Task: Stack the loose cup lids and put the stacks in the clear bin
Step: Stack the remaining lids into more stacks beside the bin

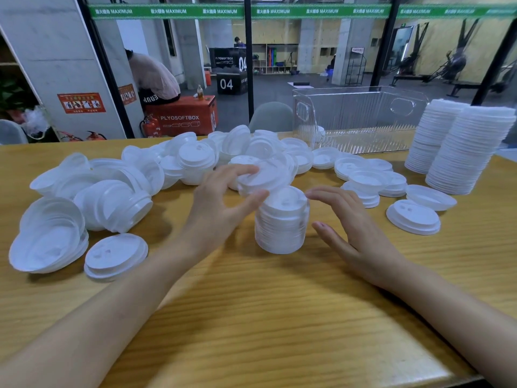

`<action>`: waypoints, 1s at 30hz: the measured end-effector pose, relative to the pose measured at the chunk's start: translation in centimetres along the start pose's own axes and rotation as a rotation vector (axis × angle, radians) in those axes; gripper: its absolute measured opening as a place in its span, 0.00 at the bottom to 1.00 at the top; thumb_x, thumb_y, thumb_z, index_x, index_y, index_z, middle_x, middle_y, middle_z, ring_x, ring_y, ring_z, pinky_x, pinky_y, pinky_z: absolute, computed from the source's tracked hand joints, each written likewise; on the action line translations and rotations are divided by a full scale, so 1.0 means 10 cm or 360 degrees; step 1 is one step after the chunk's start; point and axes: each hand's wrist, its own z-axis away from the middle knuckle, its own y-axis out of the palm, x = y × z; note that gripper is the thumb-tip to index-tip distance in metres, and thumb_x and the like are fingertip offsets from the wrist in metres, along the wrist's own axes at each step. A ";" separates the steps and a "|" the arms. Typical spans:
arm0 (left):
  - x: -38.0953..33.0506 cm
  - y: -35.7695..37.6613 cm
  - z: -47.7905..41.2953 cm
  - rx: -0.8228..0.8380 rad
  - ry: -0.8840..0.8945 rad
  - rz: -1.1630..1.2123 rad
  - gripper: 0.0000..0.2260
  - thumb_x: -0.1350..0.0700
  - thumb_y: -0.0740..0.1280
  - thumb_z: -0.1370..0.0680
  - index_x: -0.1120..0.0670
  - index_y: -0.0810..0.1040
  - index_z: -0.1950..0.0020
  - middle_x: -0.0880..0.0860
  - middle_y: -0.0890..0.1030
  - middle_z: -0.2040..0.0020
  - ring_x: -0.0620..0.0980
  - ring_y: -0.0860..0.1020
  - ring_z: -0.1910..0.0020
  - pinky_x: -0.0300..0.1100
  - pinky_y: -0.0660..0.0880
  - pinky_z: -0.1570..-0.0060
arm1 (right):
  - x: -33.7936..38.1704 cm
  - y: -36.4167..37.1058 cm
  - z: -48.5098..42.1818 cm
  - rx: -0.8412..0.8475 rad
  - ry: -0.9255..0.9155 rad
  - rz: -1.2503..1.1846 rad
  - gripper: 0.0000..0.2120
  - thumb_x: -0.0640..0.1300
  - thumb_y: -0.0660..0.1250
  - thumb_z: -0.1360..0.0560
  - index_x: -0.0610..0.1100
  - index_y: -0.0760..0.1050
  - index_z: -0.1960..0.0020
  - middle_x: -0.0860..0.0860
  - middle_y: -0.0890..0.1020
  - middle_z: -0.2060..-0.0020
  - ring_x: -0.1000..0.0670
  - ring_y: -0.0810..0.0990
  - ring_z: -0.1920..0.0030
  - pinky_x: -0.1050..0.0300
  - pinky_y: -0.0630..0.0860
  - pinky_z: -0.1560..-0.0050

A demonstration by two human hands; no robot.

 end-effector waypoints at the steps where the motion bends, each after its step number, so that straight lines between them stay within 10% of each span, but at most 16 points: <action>1: -0.06 0.04 0.02 0.0046 0.0041 0.0000 0.21 0.35 0.66 0.30 0.41 0.77 0.40 0.36 0.77 0.40 0.41 0.71 0.38 0.34 0.64 0.36 | 0.00 0.00 0.00 -0.0015 0.0017 -0.0002 0.20 0.55 0.57 0.19 0.50 0.67 0.30 0.58 0.70 0.34 0.60 0.67 0.33 0.67 0.60 0.32; 8: -0.11 0.18 0.08 0.0185 0.0061 -0.0092 0.20 0.33 0.63 0.30 0.37 0.75 0.40 0.40 0.76 0.37 0.41 0.68 0.35 0.53 0.63 0.31 | -0.04 0.02 0.01 -0.0053 0.0080 0.0008 0.20 0.56 0.56 0.19 0.51 0.64 0.29 0.59 0.71 0.35 0.60 0.68 0.37 0.62 0.65 0.36; 25: -0.04 0.19 0.14 0.0223 0.0089 -0.0107 0.25 0.34 0.64 0.30 0.42 0.77 0.37 0.39 0.74 0.35 0.35 0.65 0.34 0.52 0.63 0.31 | -0.04 0.04 0.02 0.0073 0.0255 -0.0063 0.24 0.59 0.56 0.21 0.51 0.65 0.28 0.56 0.73 0.35 0.58 0.70 0.37 0.59 0.67 0.37; 30: -0.04 0.19 0.15 0.0228 0.0095 -0.0104 0.26 0.33 0.63 0.29 0.38 0.70 0.33 0.37 0.72 0.34 0.35 0.64 0.33 0.50 0.63 0.30 | 0.03 0.05 0.00 0.0251 0.0426 -0.0298 0.36 0.69 0.64 0.30 0.65 0.53 0.28 0.68 0.70 0.36 0.60 0.66 0.31 0.59 0.64 0.32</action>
